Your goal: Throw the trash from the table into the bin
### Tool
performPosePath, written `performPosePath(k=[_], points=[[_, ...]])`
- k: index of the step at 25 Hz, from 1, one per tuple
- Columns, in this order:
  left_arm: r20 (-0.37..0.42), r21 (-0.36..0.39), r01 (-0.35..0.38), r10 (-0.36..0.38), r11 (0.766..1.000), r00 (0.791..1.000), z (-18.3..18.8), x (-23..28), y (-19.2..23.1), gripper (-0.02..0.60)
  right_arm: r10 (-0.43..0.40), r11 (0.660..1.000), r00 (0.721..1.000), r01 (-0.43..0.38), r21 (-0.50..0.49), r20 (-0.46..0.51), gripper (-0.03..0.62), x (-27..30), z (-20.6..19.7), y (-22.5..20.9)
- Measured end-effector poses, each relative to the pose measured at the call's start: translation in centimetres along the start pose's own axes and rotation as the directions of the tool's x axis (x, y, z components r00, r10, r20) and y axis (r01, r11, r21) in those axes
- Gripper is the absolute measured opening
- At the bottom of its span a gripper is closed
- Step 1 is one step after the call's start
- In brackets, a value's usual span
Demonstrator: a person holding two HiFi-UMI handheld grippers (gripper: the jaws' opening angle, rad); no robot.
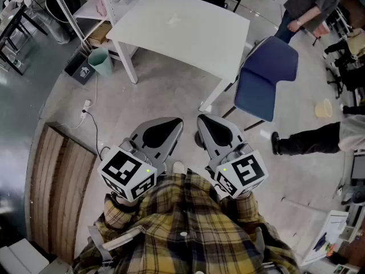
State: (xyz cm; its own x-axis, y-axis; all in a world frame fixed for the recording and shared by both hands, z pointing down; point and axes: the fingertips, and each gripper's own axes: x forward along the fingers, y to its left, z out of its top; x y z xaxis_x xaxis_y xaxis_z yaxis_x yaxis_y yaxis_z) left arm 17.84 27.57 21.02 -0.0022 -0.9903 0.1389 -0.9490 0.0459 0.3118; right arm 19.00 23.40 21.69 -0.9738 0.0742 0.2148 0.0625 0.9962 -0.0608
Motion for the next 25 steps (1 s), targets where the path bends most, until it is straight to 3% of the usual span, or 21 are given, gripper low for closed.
performPosePath(k=[11,18,25], points=[[-0.005,0.023,-0.016,0.016,1.0,1.0,-0.4,1.7,-0.7,0.009,0.008,1.0,1.0,-0.008,-0.006,0.002,-0.002,-0.8,-0.9,-1.8],[-0.014,-0.008,-0.049,0.049,0.999,0.999,-1.8,2.2,-0.5,0.009,0.031,0.999,0.999,-0.031,0.028,-0.009,-0.002,-1.3,-2.3,-3.0],[-0.027,-0.029,-0.029,0.028,0.999,0.999,-2.0,3.1,2.7,0.009,0.031,0.999,0.998,-0.029,0.034,-0.046,-0.002,2.1,-3.2,-3.8]])
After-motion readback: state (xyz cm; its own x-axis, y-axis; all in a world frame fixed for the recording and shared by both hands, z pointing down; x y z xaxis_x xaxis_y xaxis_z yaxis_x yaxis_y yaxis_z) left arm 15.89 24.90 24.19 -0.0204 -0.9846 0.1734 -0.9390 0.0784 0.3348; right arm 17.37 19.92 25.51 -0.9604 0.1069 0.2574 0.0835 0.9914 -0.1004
